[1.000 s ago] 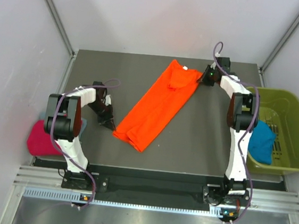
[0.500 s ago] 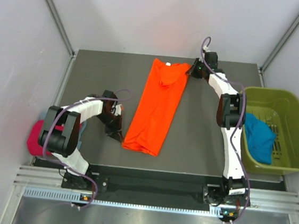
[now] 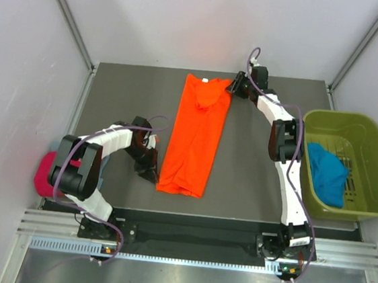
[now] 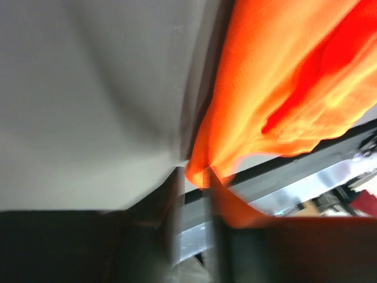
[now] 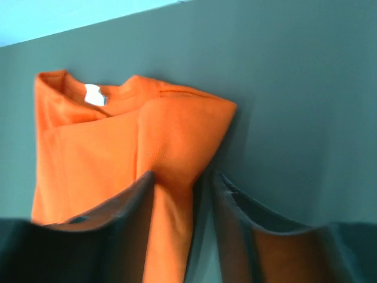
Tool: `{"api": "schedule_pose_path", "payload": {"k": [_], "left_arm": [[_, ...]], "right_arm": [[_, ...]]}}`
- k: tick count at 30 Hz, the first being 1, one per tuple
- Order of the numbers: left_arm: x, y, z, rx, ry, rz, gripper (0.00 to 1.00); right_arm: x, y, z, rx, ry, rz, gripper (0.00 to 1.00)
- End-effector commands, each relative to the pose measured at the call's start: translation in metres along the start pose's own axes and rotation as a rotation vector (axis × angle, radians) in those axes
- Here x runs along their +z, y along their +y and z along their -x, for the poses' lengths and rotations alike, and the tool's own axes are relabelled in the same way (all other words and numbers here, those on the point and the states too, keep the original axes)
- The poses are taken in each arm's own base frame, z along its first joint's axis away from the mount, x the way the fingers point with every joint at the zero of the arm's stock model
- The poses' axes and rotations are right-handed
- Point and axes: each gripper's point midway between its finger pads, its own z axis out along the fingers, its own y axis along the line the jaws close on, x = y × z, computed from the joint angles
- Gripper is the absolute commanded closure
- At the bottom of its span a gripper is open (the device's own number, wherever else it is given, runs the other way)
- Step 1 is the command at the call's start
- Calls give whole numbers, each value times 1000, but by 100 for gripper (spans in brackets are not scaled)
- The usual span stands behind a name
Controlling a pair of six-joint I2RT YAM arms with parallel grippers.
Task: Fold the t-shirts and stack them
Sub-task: Fold the tshirt
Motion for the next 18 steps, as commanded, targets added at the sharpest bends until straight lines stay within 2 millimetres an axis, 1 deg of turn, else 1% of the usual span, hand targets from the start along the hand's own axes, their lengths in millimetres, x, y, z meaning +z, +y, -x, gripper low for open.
{"api": "schedule_pose_path", "payload": {"k": [1,2,3,4,5,6,7,8,9,10,11,12,13,14,15,16,17,18], "left_arm": [[-14,-9,10,28,-82,-8,60],[-20,-12,17,40,-110,-3,50],[-25,-12,20,48,-126,1,29],[-32,-15,23,62,-151,-6,27],[-37,-19,25,64,-167,-21,25],[-39,-20,25,62,-170,-36,24],[-42,-21,26,50,-184,-43,23],[-42,-15,26,24,-191,-47,23],[-43,-14,29,11,-204,-55,23],[-43,-13,28,-21,-204,-69,23],[-40,-8,25,-48,-193,-76,23],[-40,-4,27,-73,-198,-85,23],[-38,-3,26,-88,-190,-92,24],[-35,0,22,-101,-179,-93,25],[-34,0,22,-103,-179,-100,25],[-31,1,22,-108,-180,-104,28],[-27,2,18,-118,-169,-109,30],[-25,2,18,-121,-170,-113,31]], "right_arm": [[-26,40,51,-57,-101,76,54],[-36,45,54,-49,-89,94,43],[-43,37,41,-19,-45,90,40],[-70,60,58,-5,-54,147,38],[-83,63,55,19,-30,149,38],[-91,49,28,70,39,119,38],[-122,70,34,93,51,144,37],[-135,71,22,116,86,139,37],[-144,56,-23,176,186,95,37],[-173,76,-24,197,193,123,37],[-187,75,-47,233,247,113,37],[-200,62,-100,292,356,75,38],[-222,78,-106,307,364,113,39],[-232,78,-126,334,399,113,39],[-245,72,-174,396,489,82,39],[-257,83,-178,386,474,117,39],[-264,84,-193,394,496,117,40],[-276,81,-229,417,563,100,40]]}}
